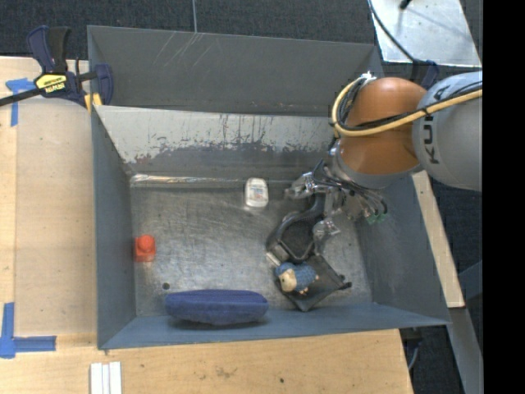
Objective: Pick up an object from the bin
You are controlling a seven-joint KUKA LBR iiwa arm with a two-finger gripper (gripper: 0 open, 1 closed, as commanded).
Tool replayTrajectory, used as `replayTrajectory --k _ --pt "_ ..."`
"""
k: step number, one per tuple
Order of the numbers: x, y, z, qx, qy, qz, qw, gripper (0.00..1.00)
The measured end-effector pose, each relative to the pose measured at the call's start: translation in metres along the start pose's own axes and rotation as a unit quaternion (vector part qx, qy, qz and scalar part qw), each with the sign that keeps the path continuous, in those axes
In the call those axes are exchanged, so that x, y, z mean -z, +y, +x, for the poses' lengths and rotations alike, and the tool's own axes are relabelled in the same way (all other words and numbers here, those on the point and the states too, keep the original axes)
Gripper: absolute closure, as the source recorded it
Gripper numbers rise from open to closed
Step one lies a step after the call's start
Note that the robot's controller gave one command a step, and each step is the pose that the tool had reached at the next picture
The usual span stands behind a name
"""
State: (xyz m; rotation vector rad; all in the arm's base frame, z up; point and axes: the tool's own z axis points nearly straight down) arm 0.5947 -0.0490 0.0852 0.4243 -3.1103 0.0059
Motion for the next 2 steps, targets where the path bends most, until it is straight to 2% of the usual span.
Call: replayTrajectory --k 1,2 --pt "0.003 0.000 0.001 -0.001 0.0033 -0.001 1.0000 1.00" --pt "0.149 -0.014 0.004 0.140 -0.0037 0.000 0.9902 1.00"
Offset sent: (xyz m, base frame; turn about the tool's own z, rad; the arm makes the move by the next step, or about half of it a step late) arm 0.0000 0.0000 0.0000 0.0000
